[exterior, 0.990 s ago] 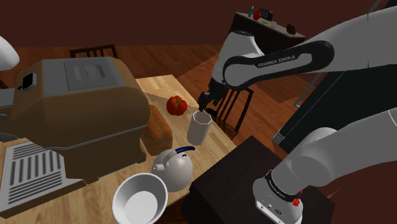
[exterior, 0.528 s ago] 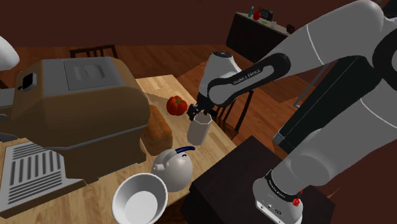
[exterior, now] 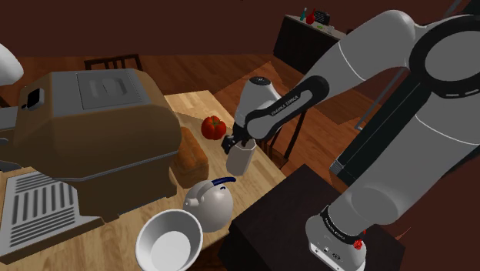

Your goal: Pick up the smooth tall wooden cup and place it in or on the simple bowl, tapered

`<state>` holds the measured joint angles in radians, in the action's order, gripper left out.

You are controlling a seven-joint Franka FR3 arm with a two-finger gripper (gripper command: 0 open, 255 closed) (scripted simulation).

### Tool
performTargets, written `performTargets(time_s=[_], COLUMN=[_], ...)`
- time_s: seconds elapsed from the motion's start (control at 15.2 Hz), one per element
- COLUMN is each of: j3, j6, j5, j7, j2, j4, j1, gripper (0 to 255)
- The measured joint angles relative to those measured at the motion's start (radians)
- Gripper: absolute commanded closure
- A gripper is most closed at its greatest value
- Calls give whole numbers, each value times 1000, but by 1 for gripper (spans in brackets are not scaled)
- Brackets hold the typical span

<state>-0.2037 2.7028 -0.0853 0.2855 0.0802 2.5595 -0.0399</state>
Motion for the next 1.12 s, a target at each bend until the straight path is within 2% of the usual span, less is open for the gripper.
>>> performTargets(time_s=[0.46, 0.53, 1.12], j3=[5, 5, 5], j6=[23, 23, 23], j5=[-15, -15, -15], j7=[10, 10, 10], j2=[26, 26, 26], j4=[-2, -3, -3], j1=[1, 1, 1], gripper=[0, 255, 255])
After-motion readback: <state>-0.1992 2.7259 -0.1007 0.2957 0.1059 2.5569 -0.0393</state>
